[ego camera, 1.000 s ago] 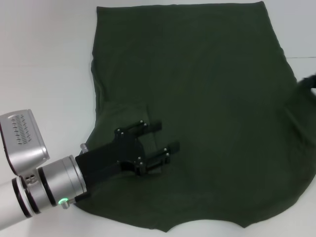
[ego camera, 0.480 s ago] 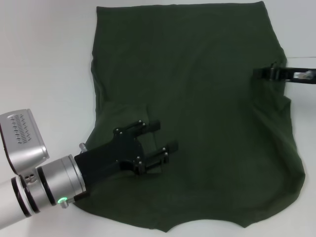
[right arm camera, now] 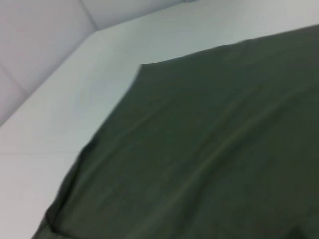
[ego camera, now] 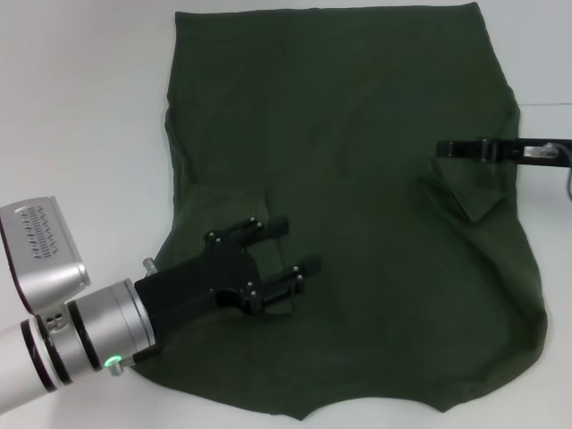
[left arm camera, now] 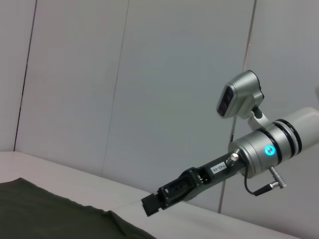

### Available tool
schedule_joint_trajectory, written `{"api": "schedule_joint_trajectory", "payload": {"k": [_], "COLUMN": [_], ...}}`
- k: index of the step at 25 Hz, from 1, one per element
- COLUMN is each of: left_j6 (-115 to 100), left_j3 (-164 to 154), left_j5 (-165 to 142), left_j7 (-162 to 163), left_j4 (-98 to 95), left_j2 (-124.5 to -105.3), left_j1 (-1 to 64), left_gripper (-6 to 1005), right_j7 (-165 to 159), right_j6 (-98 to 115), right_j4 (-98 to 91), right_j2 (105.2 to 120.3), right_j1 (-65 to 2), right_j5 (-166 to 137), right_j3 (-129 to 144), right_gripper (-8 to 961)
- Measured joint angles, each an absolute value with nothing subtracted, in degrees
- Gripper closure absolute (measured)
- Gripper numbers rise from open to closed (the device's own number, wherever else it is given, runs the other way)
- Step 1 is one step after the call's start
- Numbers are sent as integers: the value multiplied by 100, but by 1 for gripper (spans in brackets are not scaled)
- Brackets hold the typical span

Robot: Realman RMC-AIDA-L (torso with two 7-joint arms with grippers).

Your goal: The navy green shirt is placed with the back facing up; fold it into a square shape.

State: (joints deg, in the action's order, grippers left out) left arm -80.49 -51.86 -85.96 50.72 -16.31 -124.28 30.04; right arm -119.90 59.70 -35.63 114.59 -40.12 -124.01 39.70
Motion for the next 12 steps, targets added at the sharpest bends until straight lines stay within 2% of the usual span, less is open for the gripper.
{"api": "schedule_joint_trajectory", "payload": {"k": [6,10,12], "left_j6": [-8050,-8084,-8086], "left_j3": [-5186,-5186,-5189], "left_j5": [-8595,-8595,-8595], "left_j7": [5073,5079,5080], "left_j4": [-1627,-1625,-1625], "left_j2": [-12429,-12437,-12436], "left_j1": [3017,3027,3028], "left_gripper": [309,309,309], "right_j7": [-12377,-12696,-12821], "right_j6": [6023,5997,5977], "right_j4": [-3548,-3547,-3555], "right_j2": [11233,11209,11206], "right_j1": [-3807,-3765,-3745], "right_j5": [-12594,-12980,-13146], "right_j3": [3991,3964,3942], "right_gripper": [368,235,236]}}
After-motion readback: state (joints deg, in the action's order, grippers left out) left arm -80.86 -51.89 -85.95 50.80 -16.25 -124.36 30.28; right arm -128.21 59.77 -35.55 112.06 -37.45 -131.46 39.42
